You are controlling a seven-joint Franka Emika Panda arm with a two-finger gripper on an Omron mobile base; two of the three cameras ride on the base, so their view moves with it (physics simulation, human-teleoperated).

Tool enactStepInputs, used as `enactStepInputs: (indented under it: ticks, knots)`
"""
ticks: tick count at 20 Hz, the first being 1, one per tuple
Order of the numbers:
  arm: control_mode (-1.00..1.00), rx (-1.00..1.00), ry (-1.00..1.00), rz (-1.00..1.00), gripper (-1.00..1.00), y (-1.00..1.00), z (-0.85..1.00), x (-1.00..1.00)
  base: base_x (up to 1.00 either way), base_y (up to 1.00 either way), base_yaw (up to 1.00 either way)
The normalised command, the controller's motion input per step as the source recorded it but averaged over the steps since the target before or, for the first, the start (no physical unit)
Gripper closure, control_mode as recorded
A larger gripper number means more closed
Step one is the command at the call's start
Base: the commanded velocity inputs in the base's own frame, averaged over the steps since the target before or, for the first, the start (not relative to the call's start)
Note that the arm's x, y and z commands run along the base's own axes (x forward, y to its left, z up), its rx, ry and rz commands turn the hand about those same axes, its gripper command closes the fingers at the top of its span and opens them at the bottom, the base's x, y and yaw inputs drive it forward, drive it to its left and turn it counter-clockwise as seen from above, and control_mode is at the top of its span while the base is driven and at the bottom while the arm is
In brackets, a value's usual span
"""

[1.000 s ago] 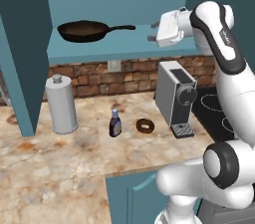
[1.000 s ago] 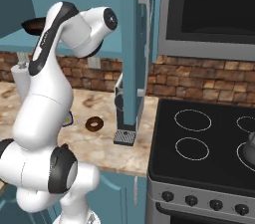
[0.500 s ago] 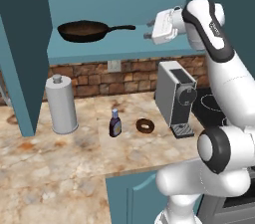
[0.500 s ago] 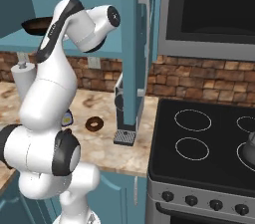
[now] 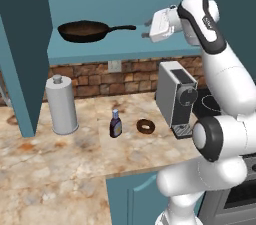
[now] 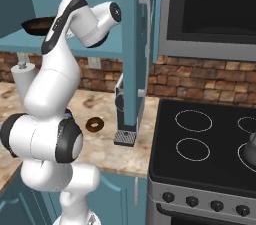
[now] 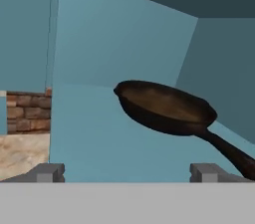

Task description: Pick the pan from the cabinet and place it on the stove. Then turn on the stove burner for the pan.

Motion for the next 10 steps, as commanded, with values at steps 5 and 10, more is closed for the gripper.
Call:
enactStepInputs:
  ticks: [5,10]
  knots:
    - [-1.00,-0.01,0.00,0.01,-1.00,0.00,-0.11,0.21,0.00,0.00,0.00]
    - [-1.00,0.00,0.01,0.00,-1.00,-0.02,-0.05,0.16,0.00,0.00,0.00]
